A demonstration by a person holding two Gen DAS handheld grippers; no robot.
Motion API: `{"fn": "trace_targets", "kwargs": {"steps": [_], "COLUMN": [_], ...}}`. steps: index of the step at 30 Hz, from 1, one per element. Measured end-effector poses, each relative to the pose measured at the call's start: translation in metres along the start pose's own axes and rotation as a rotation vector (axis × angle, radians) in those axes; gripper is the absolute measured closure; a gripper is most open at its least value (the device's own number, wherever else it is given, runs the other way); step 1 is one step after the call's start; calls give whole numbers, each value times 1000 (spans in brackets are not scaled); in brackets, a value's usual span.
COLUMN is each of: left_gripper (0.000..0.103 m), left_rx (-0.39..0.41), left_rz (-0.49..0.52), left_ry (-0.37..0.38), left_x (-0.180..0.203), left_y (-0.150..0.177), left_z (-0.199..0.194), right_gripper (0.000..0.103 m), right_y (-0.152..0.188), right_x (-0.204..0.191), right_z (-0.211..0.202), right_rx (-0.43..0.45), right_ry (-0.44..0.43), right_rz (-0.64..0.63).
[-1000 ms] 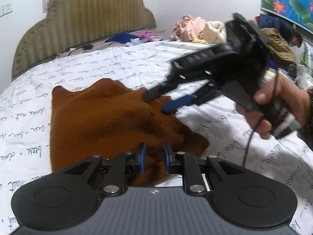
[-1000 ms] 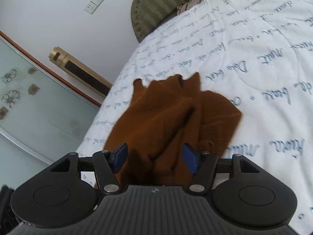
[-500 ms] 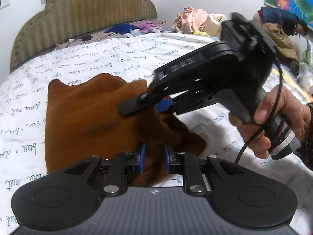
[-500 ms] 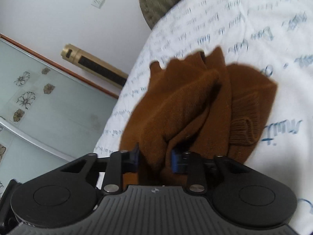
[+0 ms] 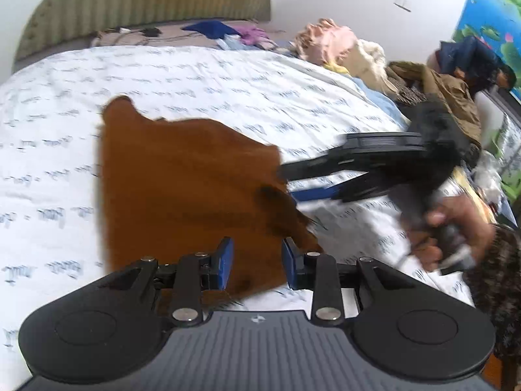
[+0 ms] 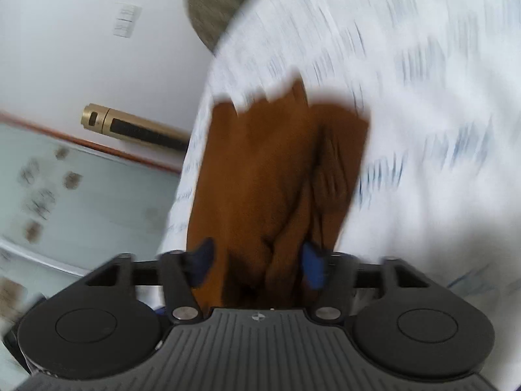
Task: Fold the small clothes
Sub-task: 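Open both grippers to release the sweater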
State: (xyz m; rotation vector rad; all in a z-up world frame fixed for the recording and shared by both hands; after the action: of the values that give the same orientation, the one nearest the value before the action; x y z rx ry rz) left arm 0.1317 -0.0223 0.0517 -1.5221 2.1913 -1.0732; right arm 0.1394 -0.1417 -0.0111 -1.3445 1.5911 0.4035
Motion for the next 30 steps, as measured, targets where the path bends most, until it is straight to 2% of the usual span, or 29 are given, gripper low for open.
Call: {"fn": "trace_targets", "kwargs": {"steps": [2,3,4,6,8,10,11,12,13,14,16,17,18,20,23,25,28,29,30], "left_gripper": [71,71,71,71,71,71,71,71,71,71,70,70,70,70,70,70,70,70,70], "left_rx": [13,22,35,49,9,-29,-46,-46,-34,-28,-28,-29,-29,-22,-14,-10,-16,-20,-21], "left_rz": [-3,-5,1,-7,-17,-39,-36,-31,-25,-20,-13,-14,-14,-19,-17,-15,-19,-22,-23], "left_ry": [-36,-66,-98,-132,-134,-138,-136,-136,-143,-148,-156,-159,-163,-172,-197,-216,-234,-240,-246], "left_x": [-10,-14,-17,-20,-25,-28,-28,-28,-28,-27,-26,-25,-26,-27,-26,-26,-26,-27,-28], "left_y": [-7,-11,-14,-16,-15,-4,1,4,7,8,8,7,8,9,9,10,15,16,18], "left_z": [2,5,9,21,38,54,61,64,64,64,63,62,62,57,51,48,47,47,46], "right_gripper": [34,34,34,34,35,37,40,54,65,81,83,81,69,53,52,52,43,37,29], "right_y": [-12,-17,-22,-31,-38,-45,-43,-42,-40,-41,-43,-45,-45,-38,-5,23,53,61,65], "right_x": [-24,-36,-49,-65,-68,-54,-43,-27,-17,-11,-4,-4,-9,-27,-59,-67,-45,-33,-22], "right_z": [-24,-29,-30,-17,13,46,61,74,81,82,79,72,62,43,17,5,12,19,24], "right_rx": [131,173,199,199,188,145,123,101,107,136,140,145,163,205,209,204,186,161,155], "right_ry": [121,136,112,45,57,88,106,145,185,209,198,185,177,180,169,250,464,490,477], "right_rz": [-176,-228,-254,-260,-277,-248,-216,-197,-199,-220,-179,-141,-137,-200,-316,-398,-470,-457,-421]}}
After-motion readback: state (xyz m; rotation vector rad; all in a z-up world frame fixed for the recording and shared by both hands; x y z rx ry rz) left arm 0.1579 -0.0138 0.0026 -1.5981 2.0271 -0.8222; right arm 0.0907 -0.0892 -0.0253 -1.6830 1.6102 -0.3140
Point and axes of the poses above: each gripper's, at about its wrist camera, not at the fingertips, and z roughly the way its jaws point, x to its right, y to its underside, the point moved 8 cm from there along z, roughly the way its jaws point, and after that the axes turned 3 degrees about z, right-handed, at the moved point
